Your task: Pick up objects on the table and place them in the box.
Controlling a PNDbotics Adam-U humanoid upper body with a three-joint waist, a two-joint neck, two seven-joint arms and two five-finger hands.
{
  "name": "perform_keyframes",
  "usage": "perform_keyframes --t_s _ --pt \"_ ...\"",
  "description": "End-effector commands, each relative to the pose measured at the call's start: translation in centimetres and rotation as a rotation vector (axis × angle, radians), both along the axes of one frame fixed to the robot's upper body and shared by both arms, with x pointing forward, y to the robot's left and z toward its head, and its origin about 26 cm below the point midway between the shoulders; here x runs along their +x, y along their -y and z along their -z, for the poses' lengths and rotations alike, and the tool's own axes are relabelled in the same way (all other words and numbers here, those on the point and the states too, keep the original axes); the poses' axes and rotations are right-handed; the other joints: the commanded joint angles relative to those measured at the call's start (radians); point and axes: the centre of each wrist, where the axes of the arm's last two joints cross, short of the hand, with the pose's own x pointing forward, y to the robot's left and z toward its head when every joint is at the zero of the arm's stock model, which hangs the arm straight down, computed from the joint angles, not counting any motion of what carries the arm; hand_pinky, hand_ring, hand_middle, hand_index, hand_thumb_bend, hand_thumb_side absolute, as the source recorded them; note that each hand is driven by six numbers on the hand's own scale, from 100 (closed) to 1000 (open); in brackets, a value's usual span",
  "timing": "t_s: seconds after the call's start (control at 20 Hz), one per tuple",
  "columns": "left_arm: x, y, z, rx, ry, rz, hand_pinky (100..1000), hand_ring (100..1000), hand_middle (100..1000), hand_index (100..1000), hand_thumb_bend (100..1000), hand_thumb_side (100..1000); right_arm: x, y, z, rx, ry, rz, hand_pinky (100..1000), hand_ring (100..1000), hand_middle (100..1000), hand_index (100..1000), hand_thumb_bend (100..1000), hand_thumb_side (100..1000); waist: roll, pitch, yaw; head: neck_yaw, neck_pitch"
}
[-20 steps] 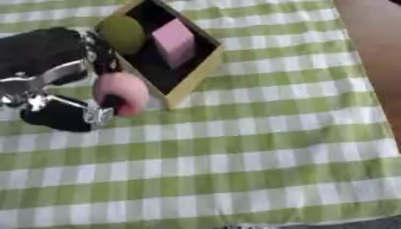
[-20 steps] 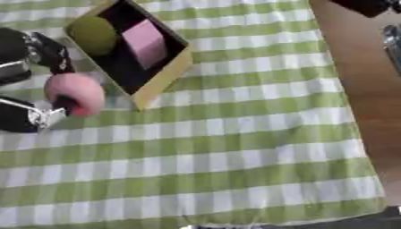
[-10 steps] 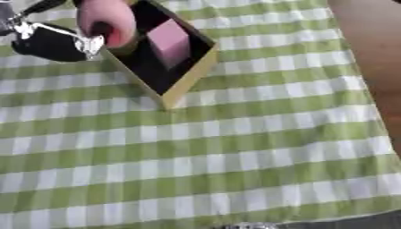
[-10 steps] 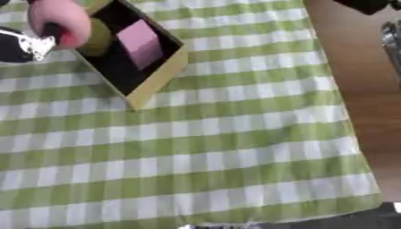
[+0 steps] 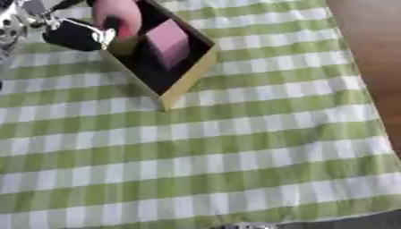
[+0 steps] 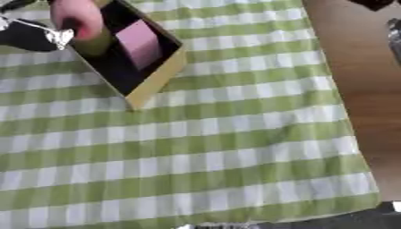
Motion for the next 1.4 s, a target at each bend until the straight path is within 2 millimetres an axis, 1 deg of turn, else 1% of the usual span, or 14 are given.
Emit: perform_keyframes --t_s 0.05,0.4,0.45,0.5,0.55,0.6,0.65,0.7,0.75,0.95,1.1,1.2,1.35,1.4 --pt "1.2 0.0 -0.3 0.010 0.011 -0.017 758 686 637 698 105 294 -0.4 -0.1 -1.0 -0.016 0.036 -0.010 895 847 798 872 100 480 -0.006 -0.023 -0.004 0.006 0.005" --pt "4.0 -0.5 2.4 0.067 -0.095 -0.035 802 745 699 775 304 385 -0.4 -0.2 -1.2 -0.006 0.048 -0.014 895 847 797 872 100 480 -0.006 -0.021 -0.008 0.004 0.005" --pt "4.4 -0.6 2.6 0.072 -0.104 -0.037 817 771 728 817 383 422 -0.4 -0.2 -1.2 -0.005 0.048 -0.013 895 847 797 872 100 481 -0.006 -0.020 -0.009 0.002 0.005" --pt "4.8 -0.9 2.9 0.077 -0.108 -0.039 823 779 736 829 414 439 -0.4 -0.2 -1.2 -0.004 0.048 -0.012 895 847 797 872 100 482 -0.006 -0.020 -0.008 0.001 0.005" --pt "5.2 -1.1 3.2 0.081 -0.109 -0.041 843 804 759 856 487 480 -0.4 -0.2 -1.2 -0.003 0.047 -0.011 895 847 797 872 100 482 -0.006 -0.020 -0.008 0.000 0.005" --pt "5.5 -1.3 3.4 0.084 -0.108 -0.044 852 813 767 871 526 503 -0.4 -0.1 -1.2 -0.001 0.047 -0.010 895 847 797 871 100 483 -0.006 -0.020 -0.007 0.000 0.005" --pt "5.8 -1.6 3.6 0.087 -0.102 -0.046 873 832 788 915 632 559 -0.4 -0.1 -1.1 0.000 0.045 -0.010 895 847 797 871 100 486 -0.006 -0.021 -0.006 -0.001 0.005" --pt "6.1 -1.8 3.7 0.089 -0.092 -0.048 877 835 791 920 658 568 -0.4 -0.1 -1.1 0.000 0.044 -0.009 895 847 797 871 100 486 -0.006 -0.021 -0.005 -0.001 0.005" --pt "6.2 -2.0 3.6 0.090 -0.078 -0.049 879 837 793 924 718 584 -0.4 -0.1 -1.1 -0.001 0.043 -0.009 895 846 797 871 100 486 -0.006 -0.021 -0.004 -0.001 0.005" --pt "6.0 -2.4 2.7 0.067 -0.013 -0.050 878 838 793 926 736 605 -0.4 -0.1 -1.0 -0.001 0.041 -0.006 895 844 797 871 100 486 -0.008 -0.022 -0.001 -0.002 0.005" --pt "5.3 -2.3 1.1 0.021 0.043 -0.031 875 835 791 925 721 626 -0.4 0.0 -1.0 0.000 0.039 -0.004 895 844 797 871 100 486 -0.010 -0.023 0.002 -0.001 0.005" --pt "4.5 -2.3 -0.3 -0.021 0.095 -0.018 864 824 777 916 681 647 -0.4 0.0 -1.0 0.000 0.038 -0.003 895 844 797 871 100 485 -0.010 -0.024 0.004 0.000 0.005" --pt "3.3 -2.7 -2.5 -0.095 0.184 0.000 850 805 754 895 538 661 -0.4 0.0 -0.9 0.000 0.038 0.000 895 843 797 871 100 481 -0.011 -0.025 0.007 0.004 0.005" --pt "2.9 -3.0 -3.3 -0.123 0.216 0.013 851 804 753 894 521 666 -0.4 0.1 -0.9 0.001 0.040 0.001 895 843 797 871 100 480 -0.011 -0.026 0.009 0.007 0.005"
